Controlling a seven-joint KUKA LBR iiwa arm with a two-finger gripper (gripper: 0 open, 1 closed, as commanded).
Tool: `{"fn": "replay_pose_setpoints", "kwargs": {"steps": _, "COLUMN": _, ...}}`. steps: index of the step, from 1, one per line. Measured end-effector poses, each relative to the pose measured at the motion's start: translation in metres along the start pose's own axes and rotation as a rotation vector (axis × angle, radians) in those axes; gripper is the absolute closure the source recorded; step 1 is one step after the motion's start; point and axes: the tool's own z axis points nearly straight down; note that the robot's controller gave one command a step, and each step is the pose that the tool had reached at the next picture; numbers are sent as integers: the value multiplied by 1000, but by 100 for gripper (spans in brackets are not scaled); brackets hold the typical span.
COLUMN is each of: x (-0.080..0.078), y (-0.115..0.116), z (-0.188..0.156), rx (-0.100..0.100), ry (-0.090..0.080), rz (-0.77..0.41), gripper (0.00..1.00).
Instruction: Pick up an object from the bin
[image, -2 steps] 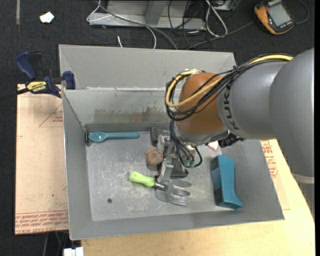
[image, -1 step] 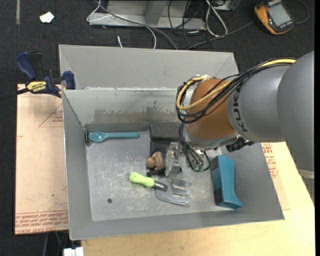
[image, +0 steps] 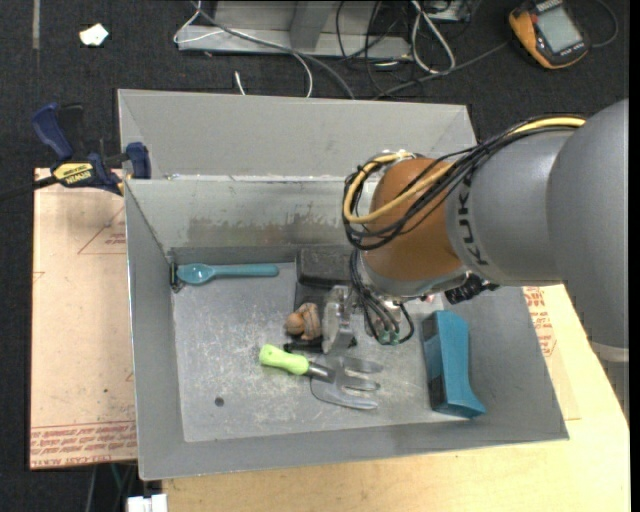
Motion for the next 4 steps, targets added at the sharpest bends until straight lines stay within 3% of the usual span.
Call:
{"fn": "replay_pose_setpoints", "kwargs": {"steps": 1, "x": 6, "y": 2, "z": -5, "rx": 0, "ry": 0, "rz": 3, "gripper": 100}}
{"fn": "replay_pose_setpoints", "kwargs": {"steps": 2, "x": 8, "y": 6, "z": -80, "rx": 0, "ry": 2, "rz": -80, "gripper": 100}}
{"fn": "replay_pose_setpoints", "kwargs": {"steps": 3, "x": 8, "y": 12, "z": -31, "rx": -1, "ry": -2, "rz": -140, "gripper": 100}}
{"fn": "replay_pose_setpoints", "kwargs": {"steps": 4, "x": -4, "y": 11, "z": 11, "rx": -1, "ry": -7, "rz": -343, "gripper": 100}}
